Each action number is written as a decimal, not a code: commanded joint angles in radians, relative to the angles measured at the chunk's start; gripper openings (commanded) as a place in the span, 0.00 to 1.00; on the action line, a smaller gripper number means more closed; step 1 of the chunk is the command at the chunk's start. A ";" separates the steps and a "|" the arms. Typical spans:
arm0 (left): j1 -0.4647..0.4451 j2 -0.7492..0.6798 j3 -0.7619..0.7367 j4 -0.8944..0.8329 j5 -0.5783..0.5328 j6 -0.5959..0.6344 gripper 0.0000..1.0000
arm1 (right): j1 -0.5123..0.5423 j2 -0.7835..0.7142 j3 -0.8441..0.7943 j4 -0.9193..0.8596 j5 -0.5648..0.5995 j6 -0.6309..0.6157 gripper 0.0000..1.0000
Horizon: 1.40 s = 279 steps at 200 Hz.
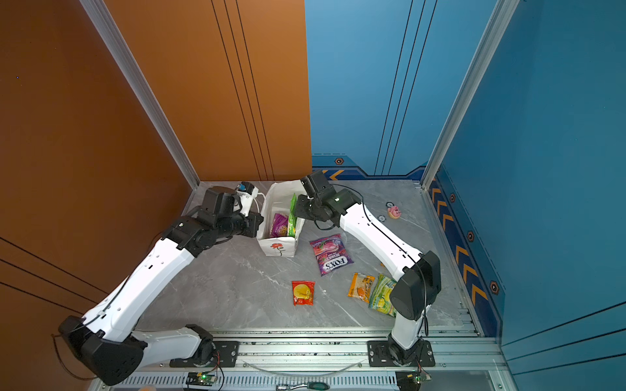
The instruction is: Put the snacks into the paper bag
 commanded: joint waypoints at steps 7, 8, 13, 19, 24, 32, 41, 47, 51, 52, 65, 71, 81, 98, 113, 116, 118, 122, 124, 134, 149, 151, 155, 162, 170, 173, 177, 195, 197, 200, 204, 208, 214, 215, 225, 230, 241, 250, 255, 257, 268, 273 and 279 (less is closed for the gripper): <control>-0.008 0.028 0.023 -0.006 0.010 0.003 0.00 | -0.019 -0.007 0.082 -0.039 0.002 -0.010 0.00; -0.008 0.029 0.024 -0.008 0.007 0.004 0.00 | -0.019 -0.006 0.082 -0.039 0.002 -0.010 0.00; -0.008 0.039 0.030 -0.020 -0.006 0.005 0.00 | -0.022 0.001 0.084 -0.040 -0.004 -0.012 0.00; -0.008 0.049 0.039 -0.033 -0.019 0.007 0.00 | -0.026 0.011 0.087 -0.040 -0.009 -0.011 0.00; -0.007 0.056 0.043 -0.041 -0.029 0.006 0.00 | -0.028 0.021 0.091 -0.040 -0.010 -0.014 0.00; -0.006 0.066 0.047 -0.050 -0.048 0.003 0.00 | -0.032 0.035 0.097 -0.040 -0.014 -0.017 0.00; -0.007 0.074 0.050 -0.057 -0.063 0.001 0.00 | -0.036 0.052 0.106 -0.039 -0.022 -0.024 0.00; -0.006 0.079 0.053 -0.062 -0.068 0.001 0.00 | -0.037 0.063 0.113 -0.040 -0.029 -0.028 0.00; -0.006 0.081 0.054 -0.064 -0.070 0.001 0.00 | -0.038 0.069 0.117 -0.041 -0.034 -0.029 0.00; -0.006 0.081 0.054 -0.064 -0.070 0.001 0.00 | -0.038 0.070 0.118 -0.041 -0.035 -0.030 0.00; -0.007 0.084 0.055 -0.066 -0.073 -0.001 0.00 | -0.038 0.082 0.128 -0.041 -0.042 -0.031 0.04; -0.007 0.083 0.056 -0.066 -0.076 -0.001 0.00 | -0.039 0.083 0.129 -0.040 -0.040 -0.032 0.06; -0.007 0.079 0.054 -0.066 -0.082 -0.001 0.00 | -0.037 0.083 0.130 -0.040 -0.033 -0.032 0.09; -0.005 0.069 0.054 -0.064 -0.094 -0.002 0.00 | -0.040 0.073 0.128 -0.041 -0.018 -0.035 0.17; -0.004 0.053 0.051 -0.059 -0.100 -0.005 0.00 | -0.039 0.060 0.124 -0.040 -0.005 -0.038 0.21; -0.005 0.049 0.048 -0.055 -0.100 -0.005 0.00 | -0.039 0.057 0.124 -0.040 -0.002 -0.037 0.21; -0.004 0.045 0.047 -0.051 -0.101 -0.005 0.00 | -0.039 0.055 0.124 -0.040 -0.001 -0.038 0.22; -0.002 0.037 0.041 -0.045 -0.101 -0.007 0.00 | -0.039 0.053 0.124 -0.040 0.001 -0.038 0.23; -0.002 0.033 0.040 -0.041 -0.101 -0.007 0.00 | -0.039 0.051 0.124 -0.040 0.001 -0.038 0.23; -0.002 0.016 0.026 -0.022 -0.103 -0.008 0.00 | -0.040 0.044 0.123 -0.039 0.003 -0.038 0.27; -0.001 -0.002 0.016 -0.010 -0.112 -0.010 0.00 | -0.036 0.027 0.118 -0.040 0.014 -0.040 0.34; 0.000 -0.005 0.016 -0.009 -0.113 -0.010 0.00 | -0.036 0.024 0.116 -0.040 0.016 -0.040 0.36; 0.000 -0.006 0.014 -0.007 -0.113 -0.010 0.00 | -0.036 0.019 0.113 -0.040 0.022 -0.042 0.38; 0.000 -0.008 0.012 -0.005 -0.115 -0.010 0.00 | -0.037 0.007 0.108 -0.040 0.031 -0.045 0.41; 0.001 -0.005 0.013 -0.005 -0.114 -0.010 0.00 | -0.038 -0.009 0.100 -0.040 0.041 -0.050 0.46; 0.001 -0.004 0.014 -0.006 -0.111 -0.011 0.00 | -0.038 -0.016 0.097 -0.040 0.046 -0.052 0.47; 0.001 -0.002 0.014 -0.006 -0.111 -0.010 0.00 | -0.038 -0.025 0.093 -0.040 0.052 -0.056 0.50; 0.001 0.005 0.015 -0.006 -0.103 -0.011 0.00 | -0.038 -0.062 0.082 -0.039 0.060 -0.074 0.59; 0.002 0.006 0.015 -0.006 -0.103 -0.011 0.00 | -0.038 -0.067 0.080 -0.040 0.061 -0.075 0.59; 0.002 0.009 0.015 -0.006 -0.103 -0.010 0.00 | -0.038 -0.073 0.077 -0.040 0.061 -0.078 0.60; 0.001 0.008 0.015 -0.006 -0.103 -0.012 0.00 | -0.038 -0.082 0.073 -0.040 0.065 -0.081 0.60; 0.002 0.010 0.015 -0.006 -0.101 -0.011 0.00 | -0.038 -0.092 0.068 -0.040 0.068 -0.083 0.61; 0.001 0.010 0.015 -0.006 -0.104 -0.011 0.00 | -0.039 -0.105 0.058 -0.040 0.076 -0.085 0.62; 0.002 0.010 0.015 -0.006 -0.105 -0.011 0.00 | -0.039 -0.107 0.056 -0.040 0.077 -0.086 0.63; 0.002 0.008 0.014 -0.006 -0.108 -0.010 0.00 | -0.040 -0.136 0.034 -0.040 0.096 -0.089 0.66; 0.002 0.010 0.014 -0.006 -0.110 -0.010 0.00 | -0.042 -0.153 0.020 -0.038 0.109 -0.090 0.68; 0.002 0.007 0.012 -0.006 -0.113 -0.010 0.00 | -0.049 -0.194 -0.031 -0.028 0.130 -0.090 0.71; 0.003 0.009 0.013 -0.006 -0.116 -0.009 0.00 | -0.056 -0.229 -0.074 -0.012 0.143 -0.084 0.72; 0.001 0.009 0.013 -0.006 -0.116 -0.009 0.00 | -0.062 -0.250 -0.097 -0.001 0.146 -0.078 0.73; 0.002 0.010 0.012 -0.006 -0.117 -0.009 0.00 | -0.065 -0.260 -0.106 0.002 0.148 -0.076 0.73; 0.003 0.009 0.012 -0.006 -0.116 -0.009 0.00 | -0.078 -0.308 -0.166 0.030 0.153 -0.060 0.73; 0.003 0.010 0.013 -0.006 -0.114 -0.009 0.00 | -0.083 -0.330 -0.192 0.038 0.158 -0.051 0.73; 0.004 0.011 0.013 -0.006 -0.113 -0.010 0.00 | -0.091 -0.356 -0.221 0.043 0.173 -0.036 0.73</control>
